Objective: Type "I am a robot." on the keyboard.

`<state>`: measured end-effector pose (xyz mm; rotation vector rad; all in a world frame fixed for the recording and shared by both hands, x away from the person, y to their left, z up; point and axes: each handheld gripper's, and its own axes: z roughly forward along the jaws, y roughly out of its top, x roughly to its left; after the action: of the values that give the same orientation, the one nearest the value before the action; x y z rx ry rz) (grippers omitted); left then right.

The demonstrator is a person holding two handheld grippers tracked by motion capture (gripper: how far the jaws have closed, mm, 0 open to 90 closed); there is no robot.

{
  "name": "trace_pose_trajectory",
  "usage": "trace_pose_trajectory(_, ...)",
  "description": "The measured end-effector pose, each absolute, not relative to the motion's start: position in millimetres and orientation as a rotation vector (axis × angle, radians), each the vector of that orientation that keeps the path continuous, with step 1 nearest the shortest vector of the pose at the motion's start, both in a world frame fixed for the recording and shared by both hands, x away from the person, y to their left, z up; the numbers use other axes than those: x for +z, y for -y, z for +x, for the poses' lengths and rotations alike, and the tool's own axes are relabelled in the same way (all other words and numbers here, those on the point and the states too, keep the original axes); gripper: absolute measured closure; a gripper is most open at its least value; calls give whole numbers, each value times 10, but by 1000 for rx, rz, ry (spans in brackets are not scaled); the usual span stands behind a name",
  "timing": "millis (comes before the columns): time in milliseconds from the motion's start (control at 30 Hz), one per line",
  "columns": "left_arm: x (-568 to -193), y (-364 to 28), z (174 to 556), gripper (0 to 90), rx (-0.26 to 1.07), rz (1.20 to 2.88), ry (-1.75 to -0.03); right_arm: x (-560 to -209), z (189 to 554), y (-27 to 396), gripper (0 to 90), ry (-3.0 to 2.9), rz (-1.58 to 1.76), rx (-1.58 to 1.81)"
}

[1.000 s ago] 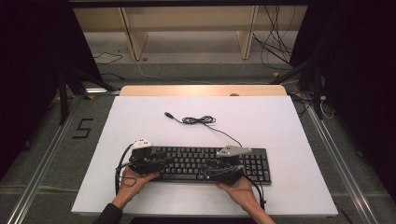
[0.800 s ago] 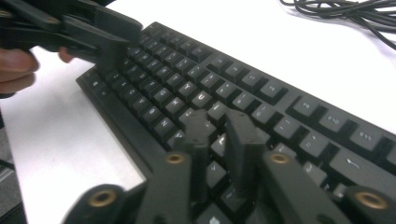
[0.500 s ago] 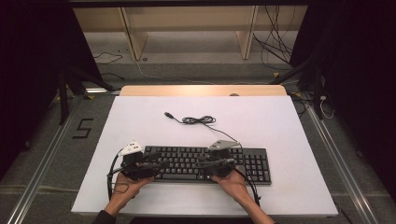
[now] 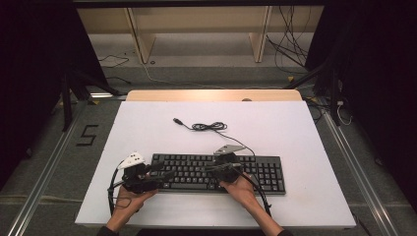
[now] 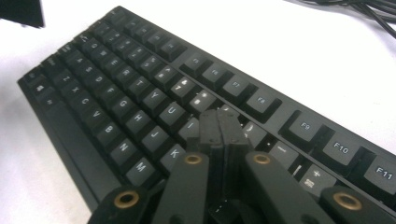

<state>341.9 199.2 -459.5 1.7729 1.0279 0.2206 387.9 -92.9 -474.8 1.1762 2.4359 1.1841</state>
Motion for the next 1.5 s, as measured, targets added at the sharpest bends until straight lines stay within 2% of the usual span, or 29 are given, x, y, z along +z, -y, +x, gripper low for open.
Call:
trace_pose_trajectory(633, -4607, -2012, 3327, 295, 253, 1767, -1007, -4767, 3886, 933, 900, -2428, 1213, 1181)
trace_pose_trajectory(967, -4611, -2049, 3318, 271, 264, 1756, -1016, -4635, 3811, 965, 576, -2443, 1182, 1331)
trace_pose_trajectory(1100, -4611, -2061, 3310, 270, 265, 1751, -1017, -4602, 3789, 933, 487, -2464, 1162, 1363)
trace_pose_trajectory(1300, -4607, -2073, 3290, 263, 271, 1746, -1017, -4576, 3770, 872, 429, -2486, 1131, 1392)
trace_pose_trajectory(1500, -4601, -2081, 3265, 258, 272, 1741, -1012, -4572, 3754, 806, 436, -2497, 1110, 1401)
